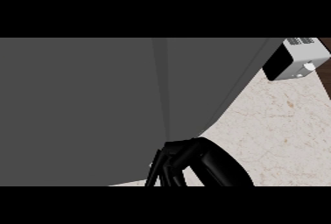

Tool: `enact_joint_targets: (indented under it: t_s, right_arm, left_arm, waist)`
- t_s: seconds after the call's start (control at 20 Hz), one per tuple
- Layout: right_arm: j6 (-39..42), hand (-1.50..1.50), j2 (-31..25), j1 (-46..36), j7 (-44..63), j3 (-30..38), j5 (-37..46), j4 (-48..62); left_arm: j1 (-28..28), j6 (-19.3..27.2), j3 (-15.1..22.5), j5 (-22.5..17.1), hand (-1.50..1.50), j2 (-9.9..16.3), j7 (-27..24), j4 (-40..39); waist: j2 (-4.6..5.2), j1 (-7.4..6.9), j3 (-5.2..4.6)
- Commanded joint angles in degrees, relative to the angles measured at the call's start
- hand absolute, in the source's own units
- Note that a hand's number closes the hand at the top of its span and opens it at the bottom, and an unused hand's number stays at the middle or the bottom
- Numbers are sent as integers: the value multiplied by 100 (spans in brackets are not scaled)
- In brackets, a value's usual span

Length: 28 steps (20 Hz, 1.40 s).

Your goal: Pick up the bottled water, place it into the cabinet and close the cabinet

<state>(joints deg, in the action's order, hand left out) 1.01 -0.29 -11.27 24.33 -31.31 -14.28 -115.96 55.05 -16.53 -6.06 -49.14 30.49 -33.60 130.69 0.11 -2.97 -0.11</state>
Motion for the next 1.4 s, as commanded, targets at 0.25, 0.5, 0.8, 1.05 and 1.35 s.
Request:
enact_joint_targets:
  t_s: [0.25, 0.5, 0.8, 1.05, 1.35]
  right_arm:
    - [34, 150, 28, -2285, 306, 1787, -1354, 1642]
    - [739, 150, -123, -2746, -254, 2364, -1528, 3047]
    - [1439, 150, -222, -3371, -571, 2545, -1557, 4207]
    - [1319, 150, 19, -3624, -838, 2397, -1132, 4657]
    - [1119, 150, 19, -3944, -548, 2180, -1694, 4619]
  left_arm:
    - [361, -609, -942, -837, -150, 29, 170, -84]
    - [686, -1099, -1027, -714, -150, -388, 161, -6]
    - [617, -1340, -1420, -933, -150, -477, 388, -156]
    - [582, -1545, -1530, -1023, -150, -510, 520, -260]
    - [633, -1683, -1715, -1419, -150, -343, 730, -179]
  waist:
    - [4, 115, 12]
    - [0, 107, 14]
    - [14, 103, 13]
    - [29, 50, 12]
    - [19, -48, 12]
